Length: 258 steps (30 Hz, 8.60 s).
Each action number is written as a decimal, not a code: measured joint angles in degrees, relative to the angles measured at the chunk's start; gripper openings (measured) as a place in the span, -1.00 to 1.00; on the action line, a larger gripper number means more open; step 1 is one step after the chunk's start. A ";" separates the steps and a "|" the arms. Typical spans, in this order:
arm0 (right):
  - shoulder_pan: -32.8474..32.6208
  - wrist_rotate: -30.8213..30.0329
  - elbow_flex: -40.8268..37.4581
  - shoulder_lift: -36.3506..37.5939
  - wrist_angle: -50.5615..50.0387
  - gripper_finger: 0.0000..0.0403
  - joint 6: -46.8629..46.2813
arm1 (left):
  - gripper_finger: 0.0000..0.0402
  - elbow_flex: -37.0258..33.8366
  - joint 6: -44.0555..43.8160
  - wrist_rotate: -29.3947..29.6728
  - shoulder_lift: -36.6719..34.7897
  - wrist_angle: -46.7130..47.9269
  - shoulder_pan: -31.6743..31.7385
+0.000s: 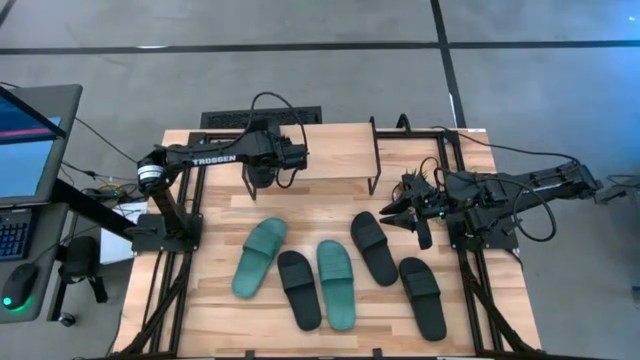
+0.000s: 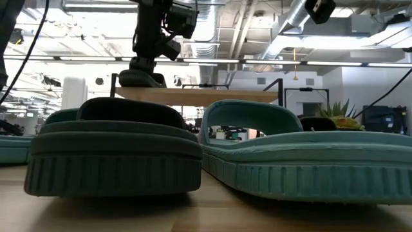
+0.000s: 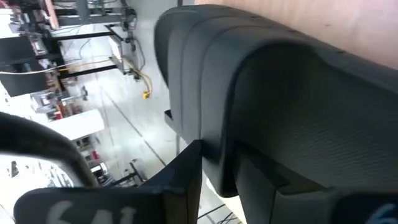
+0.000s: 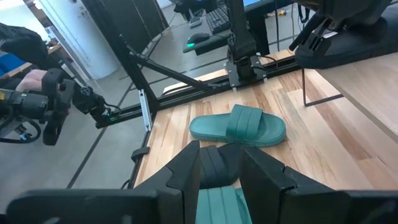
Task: Pick and place slides into the shelf
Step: Put the black slide on the shelf
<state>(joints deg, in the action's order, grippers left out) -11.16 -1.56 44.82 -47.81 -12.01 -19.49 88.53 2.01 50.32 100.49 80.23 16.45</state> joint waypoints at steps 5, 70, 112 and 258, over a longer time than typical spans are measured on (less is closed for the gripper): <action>0.00 0.00 0.00 0.00 0.00 -0.52 -0.01 | -0.61 0.07 -0.19 -0.61 0.00 -0.03 0.00; 0.04 0.04 -0.07 -0.33 -1.24 -0.52 0.02 | -0.61 7.43 -18.90 -8.35 -12.68 9.83 -21.01; -1.14 0.76 -0.02 -0.31 -1.73 -0.52 0.51 | -0.61 6.84 -54.69 -19.06 5.46 -17.72 -54.66; -10.91 1.53 -0.04 -0.31 -10.25 -0.52 8.02 | -0.27 38.86 -57.20 -24.16 38.36 9.78 -52.72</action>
<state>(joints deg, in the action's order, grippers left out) -22.06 -0.03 44.77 -48.12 -22.26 -11.46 127.39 -55.19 26.16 138.85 90.01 -36.27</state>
